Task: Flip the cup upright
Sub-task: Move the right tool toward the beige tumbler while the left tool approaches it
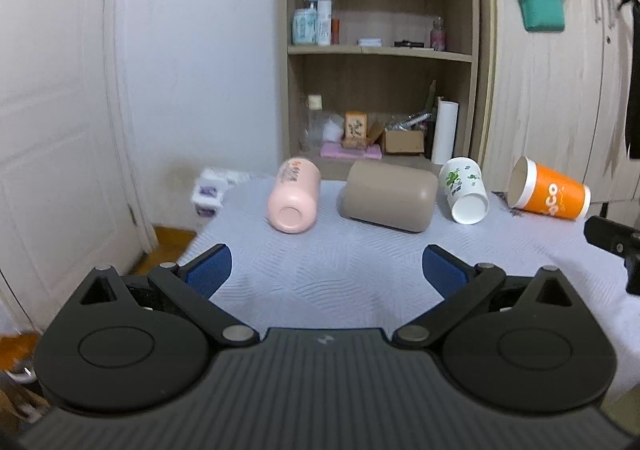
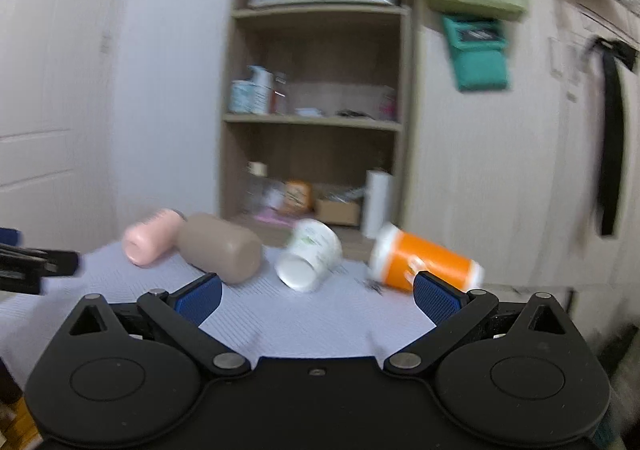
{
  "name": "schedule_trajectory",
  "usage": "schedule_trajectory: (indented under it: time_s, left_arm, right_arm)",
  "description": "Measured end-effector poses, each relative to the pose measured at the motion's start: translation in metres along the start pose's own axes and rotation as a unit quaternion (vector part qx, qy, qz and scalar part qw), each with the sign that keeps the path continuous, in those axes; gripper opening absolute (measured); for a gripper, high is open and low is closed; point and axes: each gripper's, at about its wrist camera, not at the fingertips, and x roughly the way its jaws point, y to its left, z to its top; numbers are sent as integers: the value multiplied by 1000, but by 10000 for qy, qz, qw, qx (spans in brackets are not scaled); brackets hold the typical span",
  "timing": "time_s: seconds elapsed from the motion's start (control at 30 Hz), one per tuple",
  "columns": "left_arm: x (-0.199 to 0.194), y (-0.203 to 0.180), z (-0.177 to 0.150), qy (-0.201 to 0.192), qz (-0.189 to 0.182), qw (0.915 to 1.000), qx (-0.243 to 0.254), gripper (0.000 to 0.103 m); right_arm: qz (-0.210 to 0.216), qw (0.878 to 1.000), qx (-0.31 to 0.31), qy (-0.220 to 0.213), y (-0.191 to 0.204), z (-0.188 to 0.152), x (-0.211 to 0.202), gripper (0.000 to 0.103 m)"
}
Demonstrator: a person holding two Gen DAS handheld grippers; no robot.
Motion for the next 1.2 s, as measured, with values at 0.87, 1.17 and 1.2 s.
schedule_trajectory:
  time_s: [0.87,1.17,1.2]
  left_arm:
    - [162,16,21,920,-842,9680,-2178,102]
    - [173,24,17,1020,-1026,9572,-2506,102]
    - [173,24,16,1017,-1033,9563,-2541,102]
  right_arm:
    - [2092,9155,-3156,1359,55,26,212,102]
    - [2474,9028,-3156,1553,60,28,241,103]
    - [2457,9024,-3165,1585,61,27,242,102]
